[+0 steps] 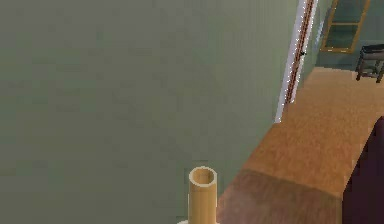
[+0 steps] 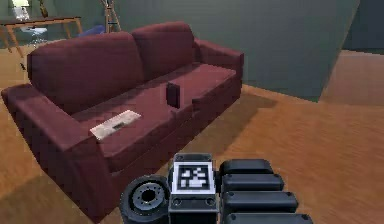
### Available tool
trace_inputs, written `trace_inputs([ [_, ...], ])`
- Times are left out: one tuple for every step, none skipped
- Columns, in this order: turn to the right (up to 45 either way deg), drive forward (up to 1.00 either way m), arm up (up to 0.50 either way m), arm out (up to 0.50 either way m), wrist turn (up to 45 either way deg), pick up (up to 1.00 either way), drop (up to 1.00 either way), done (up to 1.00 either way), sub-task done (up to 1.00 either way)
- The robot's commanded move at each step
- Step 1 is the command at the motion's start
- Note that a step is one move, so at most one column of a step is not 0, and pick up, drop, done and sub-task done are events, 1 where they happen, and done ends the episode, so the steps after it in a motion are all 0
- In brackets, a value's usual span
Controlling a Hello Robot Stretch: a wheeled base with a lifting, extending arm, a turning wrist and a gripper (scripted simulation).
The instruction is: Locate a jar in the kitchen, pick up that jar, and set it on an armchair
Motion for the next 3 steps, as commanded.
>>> trace_inputs([
  [12.0, 0.0, 0.0, 0.0, 0.0, 0.0, 0.0, 0.0, 0.0],
  [0.0, 0.8, 0.0, 0.0, 0.0, 0.0, 0.0, 0.0, 0.0],
  [24.0, 0.0, 0.0, 0.0, 0.0, 0.0, 0.0, 0.0, 0.0],
])
